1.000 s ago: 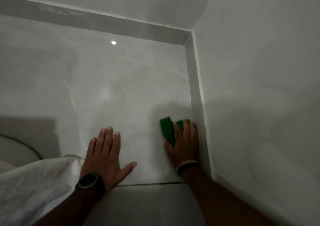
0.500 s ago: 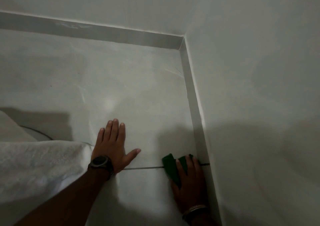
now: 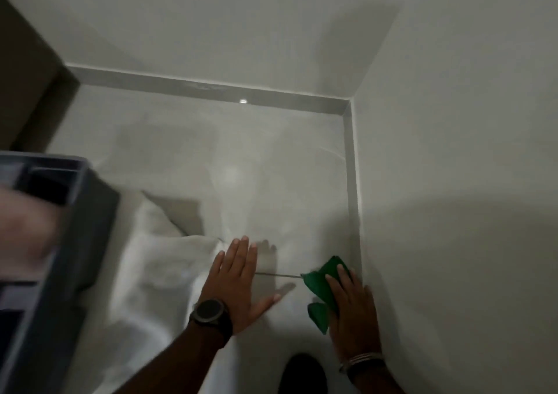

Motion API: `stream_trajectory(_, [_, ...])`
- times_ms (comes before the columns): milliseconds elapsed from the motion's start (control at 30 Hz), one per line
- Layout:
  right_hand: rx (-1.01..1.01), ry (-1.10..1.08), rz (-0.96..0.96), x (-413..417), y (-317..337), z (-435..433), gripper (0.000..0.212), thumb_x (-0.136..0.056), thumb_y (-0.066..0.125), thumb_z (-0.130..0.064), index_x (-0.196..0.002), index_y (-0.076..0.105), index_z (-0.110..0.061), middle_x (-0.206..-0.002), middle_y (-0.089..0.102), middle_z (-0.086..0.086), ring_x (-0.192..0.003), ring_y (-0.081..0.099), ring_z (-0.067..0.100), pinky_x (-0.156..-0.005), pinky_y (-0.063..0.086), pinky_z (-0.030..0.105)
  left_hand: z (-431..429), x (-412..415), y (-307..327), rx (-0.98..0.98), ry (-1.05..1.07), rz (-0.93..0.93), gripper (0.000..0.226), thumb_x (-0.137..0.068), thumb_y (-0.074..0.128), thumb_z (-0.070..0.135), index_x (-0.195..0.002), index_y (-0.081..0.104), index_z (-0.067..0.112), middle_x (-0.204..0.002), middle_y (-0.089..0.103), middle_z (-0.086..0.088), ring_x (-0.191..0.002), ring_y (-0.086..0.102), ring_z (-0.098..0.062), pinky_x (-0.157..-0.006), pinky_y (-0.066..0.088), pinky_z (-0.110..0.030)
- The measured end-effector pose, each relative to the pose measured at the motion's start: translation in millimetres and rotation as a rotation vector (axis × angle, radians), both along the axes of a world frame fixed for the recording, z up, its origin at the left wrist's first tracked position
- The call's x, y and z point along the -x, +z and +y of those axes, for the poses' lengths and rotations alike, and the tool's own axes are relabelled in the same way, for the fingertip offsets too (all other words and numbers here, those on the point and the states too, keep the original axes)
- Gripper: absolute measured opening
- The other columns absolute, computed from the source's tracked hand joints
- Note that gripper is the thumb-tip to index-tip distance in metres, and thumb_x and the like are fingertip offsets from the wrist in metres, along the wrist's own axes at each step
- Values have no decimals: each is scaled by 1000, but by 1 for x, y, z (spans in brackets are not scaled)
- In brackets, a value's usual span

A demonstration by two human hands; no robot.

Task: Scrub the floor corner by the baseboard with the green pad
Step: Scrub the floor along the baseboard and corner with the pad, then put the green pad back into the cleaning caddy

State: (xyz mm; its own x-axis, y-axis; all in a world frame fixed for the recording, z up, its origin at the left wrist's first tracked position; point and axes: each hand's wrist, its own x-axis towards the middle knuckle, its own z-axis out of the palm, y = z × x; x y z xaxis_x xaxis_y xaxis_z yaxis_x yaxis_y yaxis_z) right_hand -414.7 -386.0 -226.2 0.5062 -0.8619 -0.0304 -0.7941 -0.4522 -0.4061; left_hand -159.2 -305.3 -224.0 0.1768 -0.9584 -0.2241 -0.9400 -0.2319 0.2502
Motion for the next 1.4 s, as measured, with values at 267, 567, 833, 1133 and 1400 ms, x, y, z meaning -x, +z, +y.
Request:
stream_trajectory(267, [-34,381,-83,-64,213,66,50,-80,45,-27,-130,47,-25,-159,21,-4,-136,34,31,-99,34,41,110,-11,270,16,247,78,97,-94,37,78,-158,29,6,-164,31,-17,-151,30,-35,-116,22,-46])
stream_trajectory(567, [-8,755,-41,-235,256,165,50,-76,49,-19,-124,52,-27,-147,46,3,-143,24,25,-107,25,39,259,-115,324,-46,411,-48,98,-89,38,82,-150,47,5,-158,39,-14,-142,43,-33,-121,20,-38])
stream_trajectory(833, [91,1018,165,-337,207,216,35,-87,52,-29,-119,63,-23,-135,57,4,-133,44,28,-111,25,55,306,-165,252,-34,457,6,96,-91,34,79,-156,35,8,-164,27,-14,-152,25,-30,-118,28,-54])
stream_trajectory(1133, [126,1199,340,-341,196,215,55,-99,32,-53,-63,59,-21,-60,60,-1,-59,55,23,-72,41,39,313,-168,228,-17,331,35,95,-92,33,79,-154,39,7,-161,37,-17,-149,36,-33,-119,19,-47])
stream_trajectory(1400, [125,1161,116,-340,199,213,36,-89,49,-47,-63,60,-25,-62,60,-4,-63,56,20,-73,44,38,308,-156,210,-46,334,16,89,-96,28,74,-150,44,6,-158,44,-17,-147,41,-33,-118,22,-47])
